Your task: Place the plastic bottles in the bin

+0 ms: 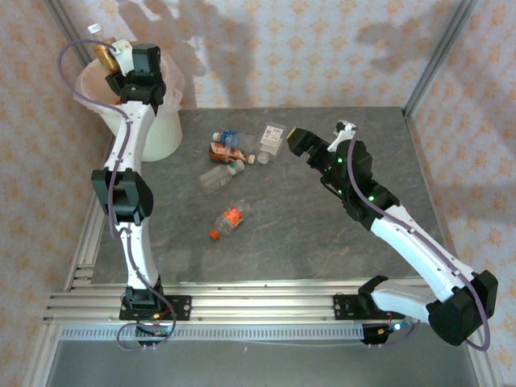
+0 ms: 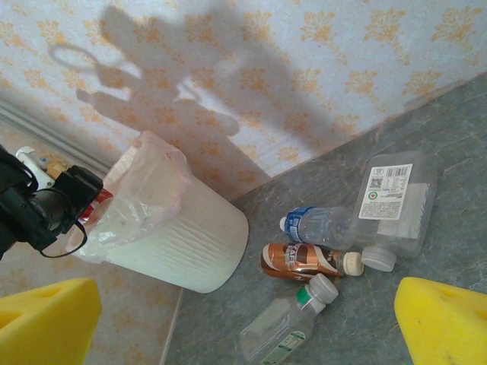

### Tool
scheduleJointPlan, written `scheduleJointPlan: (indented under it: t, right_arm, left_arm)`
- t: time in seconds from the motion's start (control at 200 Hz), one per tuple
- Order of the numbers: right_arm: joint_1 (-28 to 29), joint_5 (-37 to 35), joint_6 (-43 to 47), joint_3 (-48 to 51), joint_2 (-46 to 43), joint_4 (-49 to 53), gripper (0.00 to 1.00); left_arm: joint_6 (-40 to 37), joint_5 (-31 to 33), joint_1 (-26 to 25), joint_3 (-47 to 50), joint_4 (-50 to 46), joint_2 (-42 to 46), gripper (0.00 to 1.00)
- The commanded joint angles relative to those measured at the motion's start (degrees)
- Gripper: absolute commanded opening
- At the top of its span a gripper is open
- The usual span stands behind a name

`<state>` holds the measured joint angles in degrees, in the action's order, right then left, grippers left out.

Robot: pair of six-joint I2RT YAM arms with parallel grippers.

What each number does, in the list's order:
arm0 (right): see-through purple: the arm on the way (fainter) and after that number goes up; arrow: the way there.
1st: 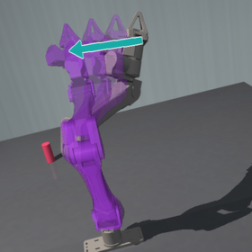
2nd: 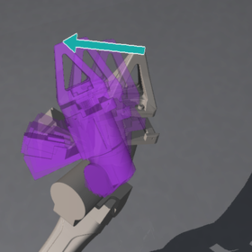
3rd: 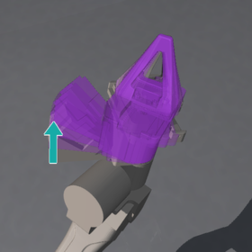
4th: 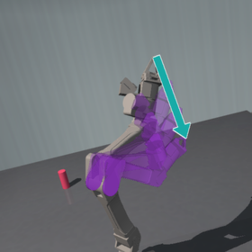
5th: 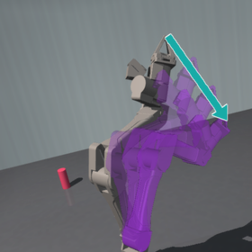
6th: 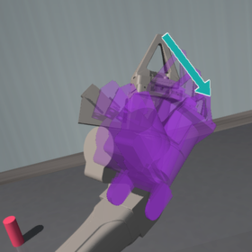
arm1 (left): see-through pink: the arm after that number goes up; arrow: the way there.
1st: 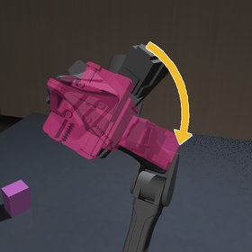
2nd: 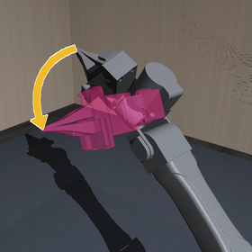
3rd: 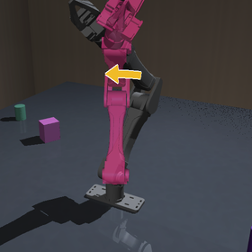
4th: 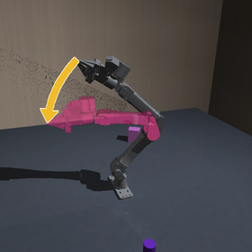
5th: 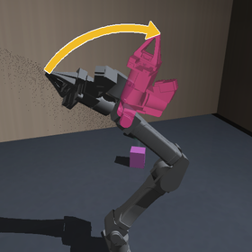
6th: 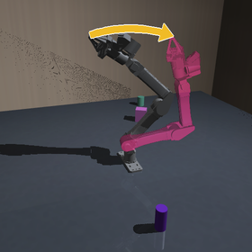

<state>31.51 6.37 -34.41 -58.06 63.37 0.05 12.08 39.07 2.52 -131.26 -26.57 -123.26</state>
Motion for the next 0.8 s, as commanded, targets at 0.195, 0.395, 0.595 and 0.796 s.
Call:
scheduleJointPlan:
  t: [0.195, 0.395, 0.595, 0.796]
  right_arm:
    - [0.42, 0.6, 0.75, -0.91, 0.35, 0.23, 0.99]
    - [0.41, 0.44, 1.1, -0.92, 0.34, 0.56, 0.99]
    - [0.4, 0.48, 1.59, -1.0, 0.43, 0.56, 0.99]
    - [0.4, 0.64, 1.47, -1.31, 1.12, 0.21, 0.99]
  left_arm:
    - [6.0, 11.39, 1.01, -14.35, -17.87, -5.85, 0.74]
    - [9.99, 13.4, 1.67, -15.16, -20.25, -5.15, 0.9]
    - [11.15, 7.86, 1.63, -14.94, -20.26, -3.03, 0.98]
    - [9.54, 0.91, -0.92, -9.22, -16.33, 2.8, 1.0]
